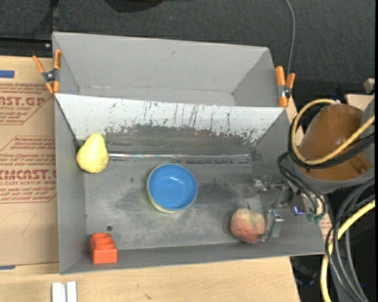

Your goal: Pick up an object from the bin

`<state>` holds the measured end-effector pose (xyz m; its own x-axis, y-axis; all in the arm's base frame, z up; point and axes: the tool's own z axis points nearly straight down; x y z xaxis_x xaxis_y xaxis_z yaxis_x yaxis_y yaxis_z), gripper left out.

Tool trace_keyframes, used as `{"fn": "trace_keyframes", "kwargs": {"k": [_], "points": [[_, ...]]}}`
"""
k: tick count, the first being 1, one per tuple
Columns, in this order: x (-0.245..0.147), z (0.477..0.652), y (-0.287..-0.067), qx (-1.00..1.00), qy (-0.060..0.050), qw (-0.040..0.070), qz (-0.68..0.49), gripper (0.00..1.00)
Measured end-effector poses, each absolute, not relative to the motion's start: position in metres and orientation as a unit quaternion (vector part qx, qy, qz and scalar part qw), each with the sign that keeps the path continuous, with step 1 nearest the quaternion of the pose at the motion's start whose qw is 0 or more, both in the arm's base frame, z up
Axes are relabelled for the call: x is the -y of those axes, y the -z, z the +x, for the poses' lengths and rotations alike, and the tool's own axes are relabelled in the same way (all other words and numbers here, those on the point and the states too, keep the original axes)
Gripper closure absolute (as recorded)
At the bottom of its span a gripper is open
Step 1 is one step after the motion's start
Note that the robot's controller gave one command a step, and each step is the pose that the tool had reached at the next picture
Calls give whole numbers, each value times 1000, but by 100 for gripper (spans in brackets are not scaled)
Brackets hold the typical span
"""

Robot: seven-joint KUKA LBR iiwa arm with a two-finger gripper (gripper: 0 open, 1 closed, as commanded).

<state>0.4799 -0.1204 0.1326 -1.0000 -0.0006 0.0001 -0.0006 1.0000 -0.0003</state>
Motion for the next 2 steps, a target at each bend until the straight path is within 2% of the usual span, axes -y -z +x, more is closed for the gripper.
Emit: {"fn": "trace_keyframes", "kwargs": {"k": [1,2], "points": [[120,480,-133,1000,0,0,0,0],[103,486,-71,1000,-1,-6,11,0]]}}
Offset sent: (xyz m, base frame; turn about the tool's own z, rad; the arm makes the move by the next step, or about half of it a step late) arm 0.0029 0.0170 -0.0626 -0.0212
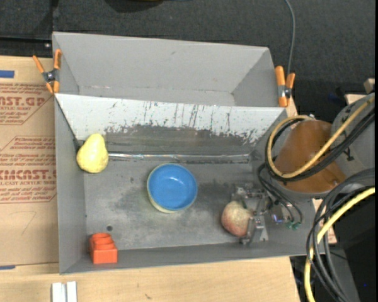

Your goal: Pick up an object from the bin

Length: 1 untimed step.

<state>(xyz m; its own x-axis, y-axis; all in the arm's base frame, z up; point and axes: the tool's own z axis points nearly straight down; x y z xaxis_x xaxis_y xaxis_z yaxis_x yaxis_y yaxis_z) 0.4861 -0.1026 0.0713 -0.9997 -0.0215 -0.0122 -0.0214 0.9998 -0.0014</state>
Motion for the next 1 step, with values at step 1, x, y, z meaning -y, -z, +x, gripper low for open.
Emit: {"fn": "trace_keyframes", "kwargs": {"k": [1], "points": [[107,479,-125,-999,0,0,34,0]]}}
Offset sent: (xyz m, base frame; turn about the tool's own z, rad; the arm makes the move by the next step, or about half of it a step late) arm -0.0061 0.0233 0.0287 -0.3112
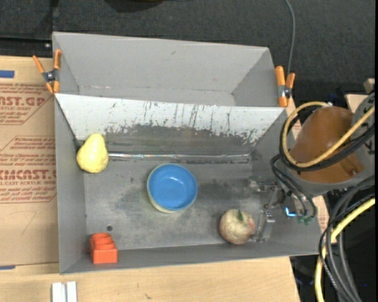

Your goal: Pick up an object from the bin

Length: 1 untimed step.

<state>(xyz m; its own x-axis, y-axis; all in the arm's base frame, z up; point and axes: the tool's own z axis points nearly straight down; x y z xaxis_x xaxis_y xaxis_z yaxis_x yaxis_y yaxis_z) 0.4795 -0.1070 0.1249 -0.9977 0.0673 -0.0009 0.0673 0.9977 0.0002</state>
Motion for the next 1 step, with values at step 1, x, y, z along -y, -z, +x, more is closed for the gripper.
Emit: {"fn": "trace_keyframes", "kwargs": {"k": [1], "points": [[78,481,-100,-986,1,7,-166,0]]}}
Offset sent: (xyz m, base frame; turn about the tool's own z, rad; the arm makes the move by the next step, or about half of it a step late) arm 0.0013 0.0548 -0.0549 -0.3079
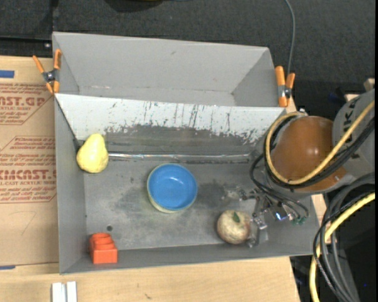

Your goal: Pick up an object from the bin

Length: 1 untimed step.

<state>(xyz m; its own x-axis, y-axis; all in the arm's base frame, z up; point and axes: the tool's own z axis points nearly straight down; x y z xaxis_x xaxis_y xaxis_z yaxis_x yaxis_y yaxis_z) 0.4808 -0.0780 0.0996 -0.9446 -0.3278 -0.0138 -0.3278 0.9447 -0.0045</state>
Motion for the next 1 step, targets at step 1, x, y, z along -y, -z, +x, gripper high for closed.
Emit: {"fn": "trace_keyframes", "kwargs": {"k": [1], "points": [[51,486,-72,-993,1,10,-120,0]]}}
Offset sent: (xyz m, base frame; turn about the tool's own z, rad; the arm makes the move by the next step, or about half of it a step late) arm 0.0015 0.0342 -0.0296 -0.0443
